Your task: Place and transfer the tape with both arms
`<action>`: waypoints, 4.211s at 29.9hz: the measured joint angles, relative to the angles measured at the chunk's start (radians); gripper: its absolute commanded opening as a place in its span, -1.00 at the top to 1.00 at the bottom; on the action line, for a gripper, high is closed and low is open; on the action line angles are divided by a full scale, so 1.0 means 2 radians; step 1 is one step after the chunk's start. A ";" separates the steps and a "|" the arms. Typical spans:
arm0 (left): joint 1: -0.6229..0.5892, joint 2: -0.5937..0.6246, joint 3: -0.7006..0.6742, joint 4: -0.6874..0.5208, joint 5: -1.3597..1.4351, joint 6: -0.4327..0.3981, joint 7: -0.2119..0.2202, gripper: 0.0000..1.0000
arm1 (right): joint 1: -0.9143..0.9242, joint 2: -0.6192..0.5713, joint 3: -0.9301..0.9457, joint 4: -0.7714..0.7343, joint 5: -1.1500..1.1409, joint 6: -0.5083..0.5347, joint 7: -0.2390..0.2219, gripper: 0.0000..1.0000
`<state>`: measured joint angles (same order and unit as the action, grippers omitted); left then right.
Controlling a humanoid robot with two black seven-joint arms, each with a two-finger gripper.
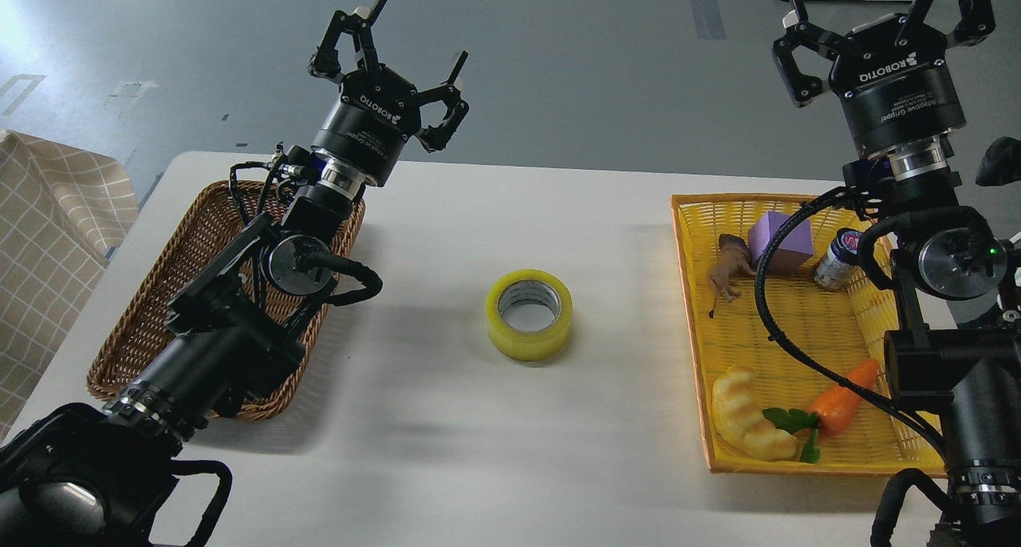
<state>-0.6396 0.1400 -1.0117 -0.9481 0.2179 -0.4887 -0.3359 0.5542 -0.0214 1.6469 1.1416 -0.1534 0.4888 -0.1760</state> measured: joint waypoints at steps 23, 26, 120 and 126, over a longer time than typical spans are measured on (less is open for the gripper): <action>-0.006 0.013 -0.003 -0.005 0.005 0.000 0.001 -0.96 | -0.039 0.011 0.023 0.006 0.001 0.000 0.000 -0.93; -0.012 0.023 -0.001 -0.005 0.025 0.000 0.001 -0.96 | -0.044 0.011 0.023 0.009 0.001 0.000 0.000 -0.94; -0.058 0.159 0.305 -0.229 0.810 0.066 0.294 -0.96 | -0.082 0.011 0.023 0.009 0.001 0.000 0.000 -0.97; -0.061 0.135 0.335 -0.217 0.810 0.066 0.307 -0.95 | -0.083 0.011 0.023 0.009 0.001 0.000 0.000 -0.96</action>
<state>-0.7622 0.4097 -0.3424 -1.3822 1.8377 -0.3575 0.2780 0.3891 0.0000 1.6919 1.1605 -0.1518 0.4887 -0.1764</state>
